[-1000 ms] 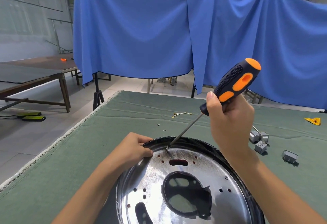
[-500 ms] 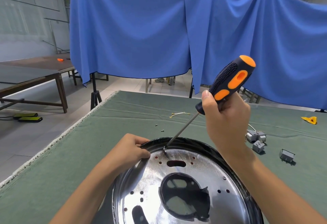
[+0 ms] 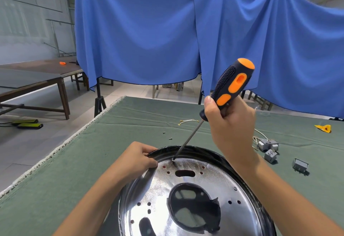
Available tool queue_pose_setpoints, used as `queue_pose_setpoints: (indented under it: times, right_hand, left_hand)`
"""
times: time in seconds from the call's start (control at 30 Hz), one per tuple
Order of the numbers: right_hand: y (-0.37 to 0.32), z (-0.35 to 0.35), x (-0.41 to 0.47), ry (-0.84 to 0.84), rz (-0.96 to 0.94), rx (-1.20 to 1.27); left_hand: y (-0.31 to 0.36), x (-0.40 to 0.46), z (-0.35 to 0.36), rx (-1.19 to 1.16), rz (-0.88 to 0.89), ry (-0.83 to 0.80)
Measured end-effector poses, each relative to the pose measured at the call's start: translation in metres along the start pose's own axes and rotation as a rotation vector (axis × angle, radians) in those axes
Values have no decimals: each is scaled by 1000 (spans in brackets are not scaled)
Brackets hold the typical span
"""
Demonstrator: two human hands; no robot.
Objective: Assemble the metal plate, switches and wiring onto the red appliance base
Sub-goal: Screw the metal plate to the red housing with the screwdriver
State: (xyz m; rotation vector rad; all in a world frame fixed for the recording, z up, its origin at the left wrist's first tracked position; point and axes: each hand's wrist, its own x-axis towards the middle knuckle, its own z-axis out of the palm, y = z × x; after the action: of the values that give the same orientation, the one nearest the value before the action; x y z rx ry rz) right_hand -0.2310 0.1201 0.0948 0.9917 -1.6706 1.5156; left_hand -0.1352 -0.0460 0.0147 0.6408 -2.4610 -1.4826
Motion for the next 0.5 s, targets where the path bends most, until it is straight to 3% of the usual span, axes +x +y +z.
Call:
queue_pose_setpoints:
  times: [0.1, 0.2, 0.37, 0.43, 0.5]
  right_hand:
    - [-4, 4, 5, -127, -2, -60]
    - [-9, 8, 21, -317, 138, -129]
    - [-19, 10, 44, -422, 217, -359]
    - [-22, 11, 46, -476, 288, -254]
    - [-27, 11, 48, -541, 424, 36]
  left_hand:
    - [0, 0, 1, -3, -6, 7]
    - [1, -1, 2, 0, -8, 7]
    - [3, -4, 2, 1, -2, 10]
    - [5, -4, 3, 12, 3, 10]
    - [6, -6, 4, 25, 5, 12]
